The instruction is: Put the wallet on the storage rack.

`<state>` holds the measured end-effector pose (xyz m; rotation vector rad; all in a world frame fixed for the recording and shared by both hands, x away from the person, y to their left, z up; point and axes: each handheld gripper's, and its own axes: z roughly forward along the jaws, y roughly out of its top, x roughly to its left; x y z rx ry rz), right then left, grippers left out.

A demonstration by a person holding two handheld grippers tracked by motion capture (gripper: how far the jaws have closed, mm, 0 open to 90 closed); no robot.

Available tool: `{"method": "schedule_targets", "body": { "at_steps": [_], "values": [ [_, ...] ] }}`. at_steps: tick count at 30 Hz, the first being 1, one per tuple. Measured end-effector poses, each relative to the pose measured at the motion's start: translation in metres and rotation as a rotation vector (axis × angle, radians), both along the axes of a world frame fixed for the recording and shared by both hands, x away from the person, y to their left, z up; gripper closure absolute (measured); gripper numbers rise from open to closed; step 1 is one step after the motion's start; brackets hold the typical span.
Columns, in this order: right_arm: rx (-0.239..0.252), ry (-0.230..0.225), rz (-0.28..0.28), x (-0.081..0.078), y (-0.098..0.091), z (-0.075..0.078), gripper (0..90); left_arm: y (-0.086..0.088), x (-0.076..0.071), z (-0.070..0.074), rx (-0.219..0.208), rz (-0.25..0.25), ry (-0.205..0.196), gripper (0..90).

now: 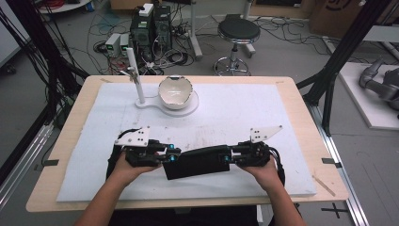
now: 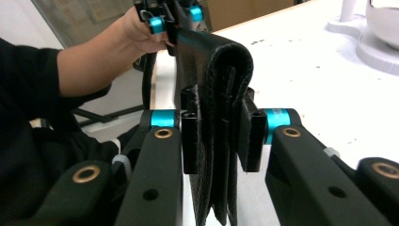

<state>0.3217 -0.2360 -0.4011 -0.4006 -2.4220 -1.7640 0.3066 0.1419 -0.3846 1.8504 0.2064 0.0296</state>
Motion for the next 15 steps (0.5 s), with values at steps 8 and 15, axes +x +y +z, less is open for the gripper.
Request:
{"method": "schedule_targets", "body": {
  "at_steps": [8, 15],
  "values": [
    [-0.014, -0.026, -0.066, -0.002, -0.003, 0.013, 77.0, 0.015, 0.006, 0.007, -0.006, 0.111, 0.057, 55.9],
    [-0.053, -0.065, -0.182, 0.004, -0.012, 0.03, 77.0, 0.045, 0.011, 0.001, 0.067, 0.208, 0.085, 44.1]
  ]
}}
